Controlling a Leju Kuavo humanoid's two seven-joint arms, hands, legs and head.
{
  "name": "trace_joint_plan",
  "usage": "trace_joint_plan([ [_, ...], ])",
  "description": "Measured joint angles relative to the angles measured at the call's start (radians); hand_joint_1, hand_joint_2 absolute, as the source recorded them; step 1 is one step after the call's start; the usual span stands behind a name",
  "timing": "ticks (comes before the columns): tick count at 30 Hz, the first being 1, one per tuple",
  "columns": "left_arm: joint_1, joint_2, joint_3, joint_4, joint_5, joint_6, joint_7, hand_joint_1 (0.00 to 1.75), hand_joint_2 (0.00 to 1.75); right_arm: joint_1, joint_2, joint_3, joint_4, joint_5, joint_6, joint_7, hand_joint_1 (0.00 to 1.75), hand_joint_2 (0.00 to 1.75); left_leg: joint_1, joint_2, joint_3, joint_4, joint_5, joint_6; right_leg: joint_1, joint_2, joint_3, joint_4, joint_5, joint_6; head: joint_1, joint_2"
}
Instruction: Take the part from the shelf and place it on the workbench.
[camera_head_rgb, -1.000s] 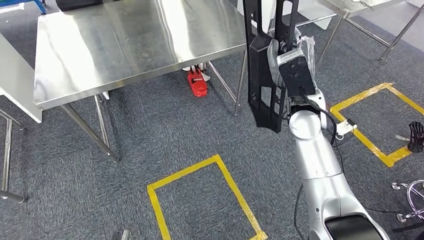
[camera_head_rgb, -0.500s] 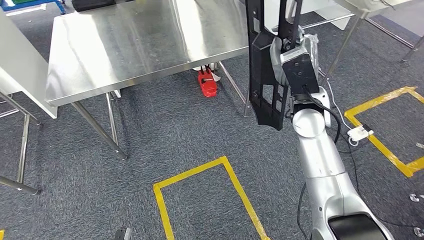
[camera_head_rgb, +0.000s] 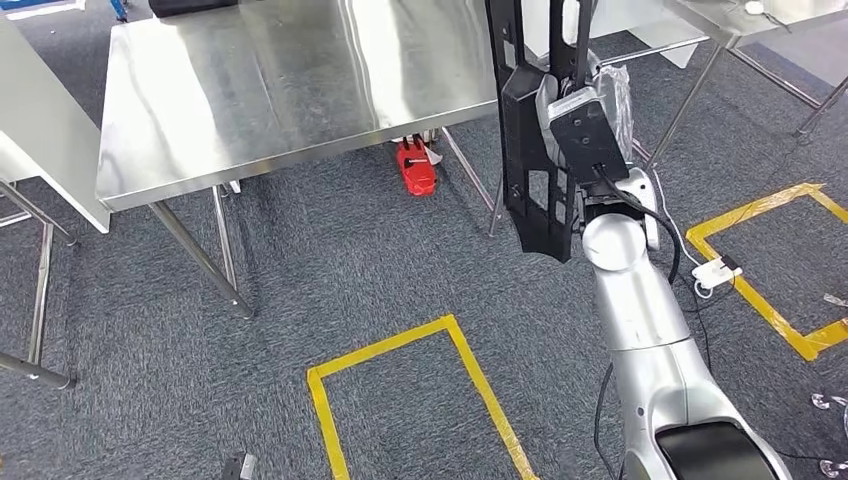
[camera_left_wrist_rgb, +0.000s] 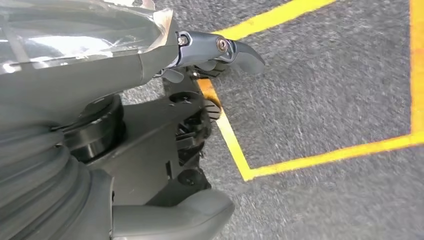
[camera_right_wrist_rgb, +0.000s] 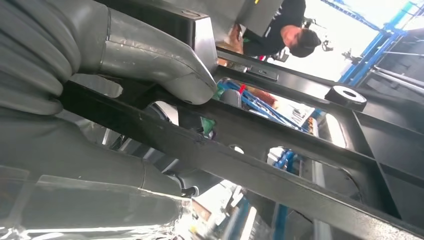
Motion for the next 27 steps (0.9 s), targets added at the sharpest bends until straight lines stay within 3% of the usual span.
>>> trace_joint_plan([
  [2, -0.001, 0.0, 0.0, 0.0, -0.005, -0.005, 0.0, 0.0, 1.75, -0.008, -0.01, 0.002, 0.005, 0.008, 0.002, 0.008, 1.75, 1.75, -0.001, -0.002, 0.002, -0.001, 0.0, 0.004, 0.0, 0.001, -0.064, 0.13, -0.049, -0.006, 0.002, 0.0],
  [3, -0.001, 0.0, 0.0, 0.0, -0.007, -0.006, -0.001, 0.0, 1.75, -0.009, -0.015, 0.002, 0.009, 0.011, 0.004, 0.012, 1.75, 1.75, -0.001, -0.004, 0.003, -0.001, 0.0, 0.005, 0.0, 0.001, -0.09, 0.177, -0.062, -0.004, 0.004, 0.0],
  [4, 0.0, -0.001, -0.001, 0.0, -0.009, -0.007, -0.003, 0.0, 1.75, -0.01, -0.02, 0.003, 0.013, 0.014, 0.008, 0.015, 1.75, 1.75, -0.001, -0.007, 0.003, 0.0, -0.001, 0.004, -0.001, 0.001, -0.1, 0.19, -0.059, 0.002, 0.005, 0.0],
  [5, 0.0, -0.001, -0.001, 0.0, -0.012, -0.008, -0.007, 0.0, 1.75, -0.014, -0.024, 0.003, 0.017, 0.018, 0.012, 0.019, 1.75, 1.75, -0.001, -0.009, 0.003, 0.003, -0.003, 0.002, -0.002, 0.001, -0.09, 0.164, -0.041, 0.011, 0.006, 0.0],
  [7, 0.001, -0.001, -0.002, 0.0, -0.017, -0.01, -0.017, 0.0, 1.75, -0.028, -0.03, 0.006, 0.025, 0.025, 0.021, 0.023, 1.75, 1.75, -0.001, -0.013, 0.001, 0.014, -0.01, -0.005, -0.007, 0.0, -0.03, 0.031, 0.015, 0.027, 0.008, 0.0],
  [9, 0.0, 0.0, -0.003, 0.0, -0.023, -0.014, -0.026, 0.0, 1.75, -0.048, -0.033, 0.01, 0.033, 0.031, 0.028, 0.025, 1.75, 1.75, -0.005, -0.016, -0.006, 0.029, -0.02, -0.015, -0.007, 0.001, 0.018, -0.062, 0.047, 0.024, 0.009, 0.0],
  [11, 0.001, 0.0, -0.005, 0.0, -0.03, -0.018, -0.032, 0.0, 1.75, -0.063, -0.037, 0.013, 0.041, 0.035, 0.033, 0.027, 1.75, 1.75, -0.007, -0.017, -0.01, 0.034, -0.024, -0.022, -0.002, 0.003, 0.027, -0.074, 0.051, 0.008, 0.008, 0.0],
  [14, 0.002, 0.002, -0.009, 0.0, -0.035, -0.02, -0.036, 0.0, 1.75, -0.085, -0.041, 0.017, 0.052, 0.037, 0.04, 0.028, 1.75, 1.75, -0.002, -0.014, -0.022, 0.062, -0.044, -0.035, -0.01, 0.004, 0.029, -0.075, 0.053, -0.01, 0.004, 0.0],
  [15, 0.002, 0.002, -0.009, 0.0, -0.035, -0.02, -0.036, 0.0, 1.75, -0.093, -0.042, 0.019, 0.056, 0.037, 0.042, 0.028, 1.75, 1.75, 0.0, -0.011, -0.042, 0.102, -0.067, -0.041, -0.013, 0.004, 0.031, -0.076, 0.052, -0.014, 0.002, 0.0],
  [17, 0.002, 0.002, -0.011, 0.0, -0.035, -0.02, -0.036, 0.0, 1.75, -0.103, -0.043, 0.025, 0.064, 0.036, 0.045, 0.028, 1.75, 1.75, 0.006, -0.004, -0.109, 0.233, -0.125, -0.053, -0.012, 0.004, 0.032, -0.076, 0.049, -0.019, -0.002, 0.0],
  [18, 0.003, 0.002, -0.011, 0.0, -0.035, -0.02, -0.036, 0.0, 1.75, -0.106, -0.043, 0.028, 0.069, 0.035, 0.048, 0.028, 1.75, 1.75, 0.008, -0.001, -0.143, 0.293, -0.144, -0.056, -0.01, 0.004, 0.032, -0.076, 0.048, -0.02, -0.002, 0.0],
  [19, 0.004, 0.002, -0.011, 0.0, -0.035, -0.019, -0.036, 0.0, 1.75, -0.107, -0.043, 0.03, 0.075, 0.035, 0.05, 0.028, 1.75, 1.75, 0.01, 0.0, -0.164, 0.323, -0.144, -0.057, -0.009, 0.004, 0.033, -0.076, 0.047, -0.021, -0.003, 0.0],
  [20, 0.004, 0.002, -0.011, 0.0, -0.035, -0.019, -0.036, 0.0, 1.75, -0.107, -0.043, 0.033, 0.079, 0.034, 0.051, 0.027, 1.75, 1.75, 0.01, 0.0, -0.166, 0.314, -0.126, -0.055, -0.008, 0.004, 0.035, -0.076, 0.046, -0.022, -0.003, 0.0],
  [21, 0.004, 0.002, -0.011, 0.0, -0.035, -0.019, -0.036, 0.0, 1.75, -0.108, -0.043, 0.034, 0.083, 0.033, 0.052, 0.026, 1.75, 1.75, 0.009, 0.0, -0.146, 0.263, -0.09, -0.05, -0.007, 0.004, 0.038, -0.076, 0.044, -0.023, -0.003, 0.0],
  [23, 0.004, 0.003, -0.011, 0.0, -0.035, -0.018, -0.036, 0.0, 1.75, -0.114, -0.043, 0.037, 0.089, 0.029, 0.053, 0.022, 1.75, 1.75, 0.005, 0.001, -0.076, 0.119, -0.022, -0.032, -0.003, 0.005, 0.045, -0.077, 0.039, -0.022, -0.002, 0.0],
  [25, 0.003, 0.005, -0.011, 0.0, -0.033, -0.018, -0.037, 0.0, 1.75, -0.122, -0.043, 0.039, 0.095, 0.025, 0.053, 0.019, 1.75, 1.75, -0.003, 0.004, -0.036, 0.041, -0.003, -0.017, -0.002, 0.005, 0.05, -0.08, 0.034, -0.016, -0.002, 0.0],
  [27, 0.003, 0.006, -0.011, 0.0, -0.032, -0.018, -0.037, 0.0, 1.75, -0.127, -0.043, 0.041, 0.101, 0.023, 0.053, 0.018, 1.75, 1.75, -0.008, 0.005, -0.027, 0.03, -0.009, -0.009, -0.002, 0.003, 0.056, -0.088, 0.031, -0.008, -0.003, 0.0],
])
